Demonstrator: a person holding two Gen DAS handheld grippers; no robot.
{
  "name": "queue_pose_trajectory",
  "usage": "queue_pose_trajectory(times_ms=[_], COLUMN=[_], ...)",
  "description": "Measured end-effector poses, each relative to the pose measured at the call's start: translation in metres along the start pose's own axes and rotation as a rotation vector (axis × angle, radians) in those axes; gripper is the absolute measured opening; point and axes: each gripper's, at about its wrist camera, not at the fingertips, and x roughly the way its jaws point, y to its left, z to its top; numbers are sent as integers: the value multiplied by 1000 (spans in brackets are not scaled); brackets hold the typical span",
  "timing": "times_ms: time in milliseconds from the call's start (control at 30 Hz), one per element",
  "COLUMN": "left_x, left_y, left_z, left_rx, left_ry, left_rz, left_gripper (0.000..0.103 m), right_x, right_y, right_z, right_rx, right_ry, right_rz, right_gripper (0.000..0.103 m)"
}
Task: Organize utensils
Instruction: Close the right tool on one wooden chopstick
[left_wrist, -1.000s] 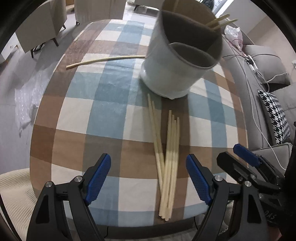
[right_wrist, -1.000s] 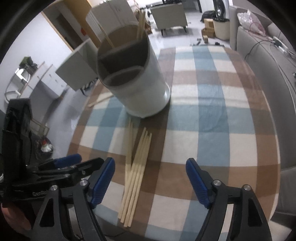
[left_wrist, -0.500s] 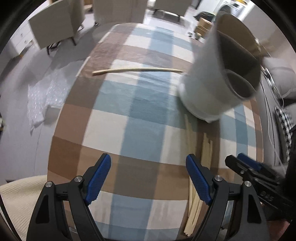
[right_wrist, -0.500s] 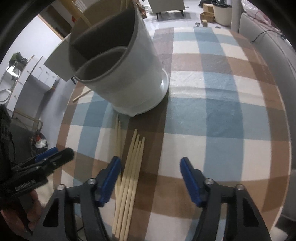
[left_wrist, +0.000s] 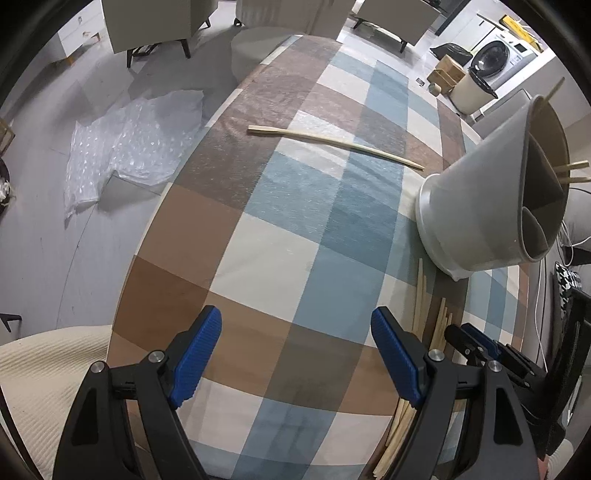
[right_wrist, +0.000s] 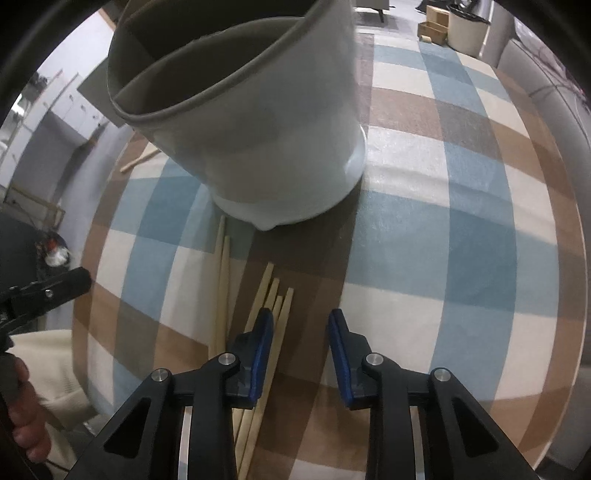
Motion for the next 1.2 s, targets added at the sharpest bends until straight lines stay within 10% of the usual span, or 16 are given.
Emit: queue_pose_trajectory(times_ms=[200,500,1200], left_x=[3,7,39], left_y=[5,-11,-77], left_z=[1,-2,-17], left_rx=[-6,50,194], left_ry=[15,14,78], left_rz=[8,24,48], left_gripper=[80,80,79], right_x=[7,8,-69], right_y=[13,11,-93], right_z=[5,1,-12], right_rx=[-73,-96,316], right_ry=[-5,-22,-227], right_rz=[-104,-115,214], right_gripper=[9,7,3])
